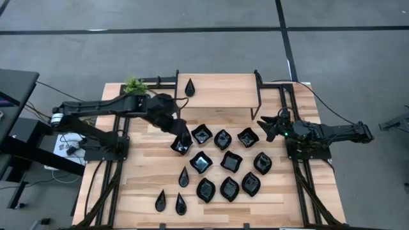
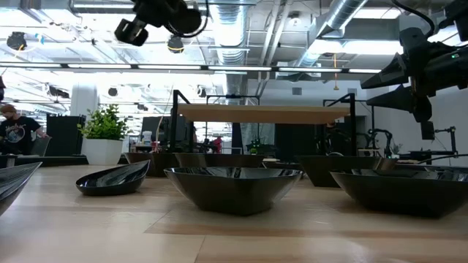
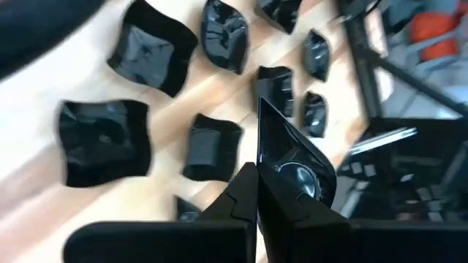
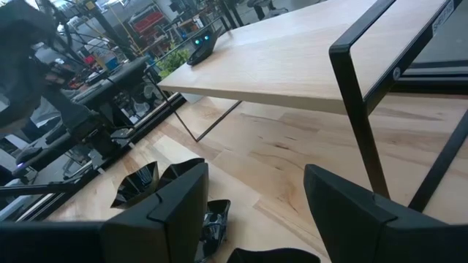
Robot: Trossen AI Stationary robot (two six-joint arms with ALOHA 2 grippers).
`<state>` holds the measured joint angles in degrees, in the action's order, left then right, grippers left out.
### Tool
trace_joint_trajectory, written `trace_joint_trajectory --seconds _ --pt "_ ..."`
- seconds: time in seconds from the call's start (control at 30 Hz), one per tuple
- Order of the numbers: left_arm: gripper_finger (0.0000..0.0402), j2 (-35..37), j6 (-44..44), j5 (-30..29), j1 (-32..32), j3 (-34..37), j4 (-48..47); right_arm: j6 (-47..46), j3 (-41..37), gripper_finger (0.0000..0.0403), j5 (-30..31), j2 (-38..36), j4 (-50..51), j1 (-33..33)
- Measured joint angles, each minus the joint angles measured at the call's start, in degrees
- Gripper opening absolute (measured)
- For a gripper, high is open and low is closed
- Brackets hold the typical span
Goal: Pick & Place Mini shaped plates
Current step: Stack the drop shaped plate on top of the drop shaped plate on the shelf
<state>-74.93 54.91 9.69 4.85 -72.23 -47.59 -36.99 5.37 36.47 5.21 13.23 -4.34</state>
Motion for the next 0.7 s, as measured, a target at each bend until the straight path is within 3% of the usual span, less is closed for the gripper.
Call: trace_joint_trajectory --seconds 0.33,0.7 --pt "0.0003 -7.62 -15.61 0.04 6.37 -11.26 -9.03 0.0 0.0 0.0221 0.0 0.02 0.02 0.01" --pt "0.0003 -8.88 -26.58 -0.8 17.94 -14.77 -11.54 0.0 0.0 0.0221 0.0 0.01 0.01 0.02"
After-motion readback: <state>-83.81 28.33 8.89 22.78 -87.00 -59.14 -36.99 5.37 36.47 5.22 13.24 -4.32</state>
